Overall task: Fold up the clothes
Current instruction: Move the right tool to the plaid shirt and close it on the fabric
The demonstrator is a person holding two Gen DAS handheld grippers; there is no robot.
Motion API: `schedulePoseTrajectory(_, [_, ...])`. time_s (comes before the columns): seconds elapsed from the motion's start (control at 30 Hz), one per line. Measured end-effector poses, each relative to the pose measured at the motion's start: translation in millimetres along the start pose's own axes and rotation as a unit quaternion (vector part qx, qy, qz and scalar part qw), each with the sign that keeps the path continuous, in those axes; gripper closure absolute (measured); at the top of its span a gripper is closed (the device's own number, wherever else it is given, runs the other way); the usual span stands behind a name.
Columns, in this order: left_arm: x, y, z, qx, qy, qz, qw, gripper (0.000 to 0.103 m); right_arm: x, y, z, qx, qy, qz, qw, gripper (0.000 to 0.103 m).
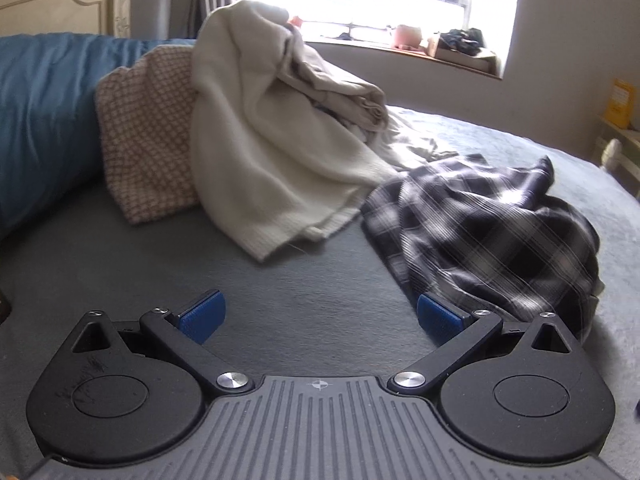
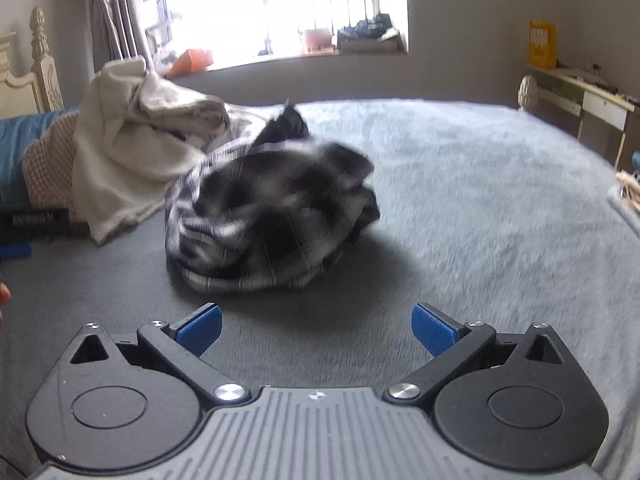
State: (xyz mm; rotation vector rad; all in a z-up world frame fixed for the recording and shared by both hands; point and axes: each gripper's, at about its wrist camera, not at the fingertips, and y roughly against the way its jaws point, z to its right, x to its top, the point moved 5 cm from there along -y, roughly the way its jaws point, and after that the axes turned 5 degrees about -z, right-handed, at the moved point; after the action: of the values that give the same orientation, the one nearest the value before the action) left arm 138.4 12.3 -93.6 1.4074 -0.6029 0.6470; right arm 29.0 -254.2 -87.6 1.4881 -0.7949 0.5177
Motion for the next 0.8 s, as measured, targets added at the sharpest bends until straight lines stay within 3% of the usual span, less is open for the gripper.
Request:
schedulePoseTrajectory(0.2, [-4.3,-9.5,13.4,-0.028,-0.009,-0.008,0.9995,0.000,66.2,-14.7,-8.2,0.019,0.038,0.048,0.998,0.000])
schedulePoseTrajectory(0.47, [-13.7,-29.9,22.5,-0.049,-0.009,-0.028,0.9984,0.001,145.9,-93.8,-23.8,0.060,0.039,0.048,0.996,0.000])
schedulePoseTrajectory(0.63, [-19.4,-42.6,24.3,-0.057,-0.010,-0.038,0.9976,0.003,177.1,-150.5,-22.7,0.093,-0.021,0.017,0.995,0.000])
schedulePoseTrajectory(0.8, [-24.9,-56.3,25.8,-0.073,-0.002,-0.054,0.9959,0.010,171.3,-198.7,-20.1,0.091,-0.049,-0.048,0.993,0.004])
